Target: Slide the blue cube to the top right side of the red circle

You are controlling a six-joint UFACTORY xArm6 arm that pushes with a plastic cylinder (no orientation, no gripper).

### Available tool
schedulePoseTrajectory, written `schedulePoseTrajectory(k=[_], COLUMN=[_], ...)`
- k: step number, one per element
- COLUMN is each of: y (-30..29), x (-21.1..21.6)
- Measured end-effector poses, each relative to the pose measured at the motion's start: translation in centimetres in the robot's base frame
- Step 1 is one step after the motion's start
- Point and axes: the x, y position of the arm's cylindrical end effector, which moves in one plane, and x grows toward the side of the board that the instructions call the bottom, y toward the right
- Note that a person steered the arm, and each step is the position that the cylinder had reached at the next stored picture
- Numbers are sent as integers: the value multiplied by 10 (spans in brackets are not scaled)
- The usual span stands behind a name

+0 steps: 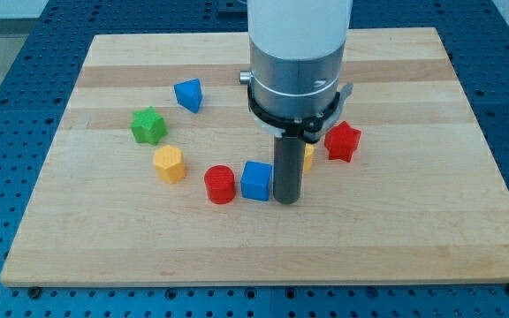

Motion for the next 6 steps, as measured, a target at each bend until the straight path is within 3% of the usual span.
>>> schedulePoseTrajectory(k=[1,4,5,6], y=[-2,-33,-20,30], x=[10,-11,-2,-1])
